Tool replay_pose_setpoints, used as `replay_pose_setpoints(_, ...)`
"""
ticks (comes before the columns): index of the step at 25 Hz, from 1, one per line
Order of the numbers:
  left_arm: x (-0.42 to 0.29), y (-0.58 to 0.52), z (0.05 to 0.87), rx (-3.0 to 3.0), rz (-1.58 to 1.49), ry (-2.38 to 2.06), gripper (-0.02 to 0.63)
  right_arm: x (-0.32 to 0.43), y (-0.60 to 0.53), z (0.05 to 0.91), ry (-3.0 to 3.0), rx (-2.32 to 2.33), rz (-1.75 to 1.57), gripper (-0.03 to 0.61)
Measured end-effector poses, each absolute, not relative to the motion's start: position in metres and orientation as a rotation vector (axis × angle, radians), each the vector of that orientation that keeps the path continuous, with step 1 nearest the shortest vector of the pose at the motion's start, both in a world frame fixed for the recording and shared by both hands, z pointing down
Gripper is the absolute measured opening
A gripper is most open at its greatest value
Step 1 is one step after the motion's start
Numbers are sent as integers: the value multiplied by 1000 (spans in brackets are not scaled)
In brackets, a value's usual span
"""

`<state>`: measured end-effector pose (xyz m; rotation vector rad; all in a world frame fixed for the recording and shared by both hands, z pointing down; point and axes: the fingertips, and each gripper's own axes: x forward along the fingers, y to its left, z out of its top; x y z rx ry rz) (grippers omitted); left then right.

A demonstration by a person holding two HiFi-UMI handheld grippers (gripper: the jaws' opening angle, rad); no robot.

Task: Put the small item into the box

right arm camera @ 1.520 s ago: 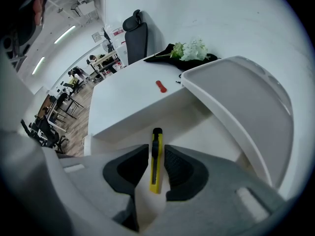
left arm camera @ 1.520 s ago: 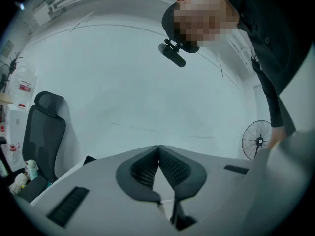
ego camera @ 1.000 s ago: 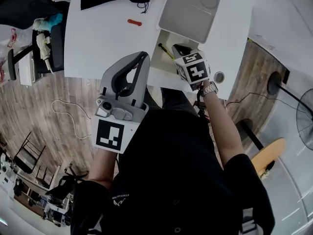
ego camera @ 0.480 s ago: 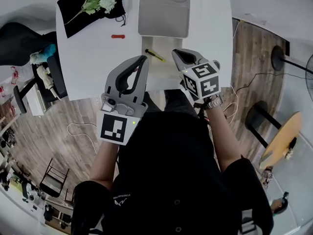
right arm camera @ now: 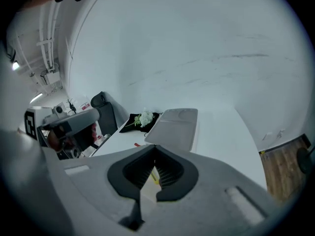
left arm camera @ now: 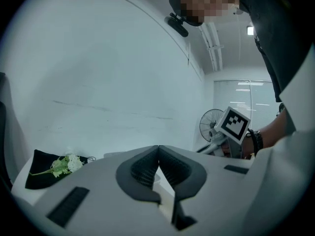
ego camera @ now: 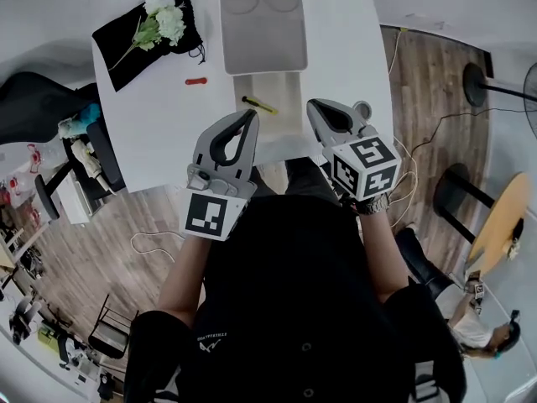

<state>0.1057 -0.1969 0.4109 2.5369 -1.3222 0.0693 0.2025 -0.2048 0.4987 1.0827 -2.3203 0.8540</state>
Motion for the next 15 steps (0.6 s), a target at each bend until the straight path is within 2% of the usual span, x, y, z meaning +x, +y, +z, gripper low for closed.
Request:
replay_pose_setpoints(8, 109, -191, 407, 2564, 67, -1323, 5, 208, -196, 470, -2373, 1138, 793, 5)
replay_pose_setpoints(15, 106, -196, 356, 2610, -15, -1397, 5, 209, -210, 406, -2514, 1169, 678, 5)
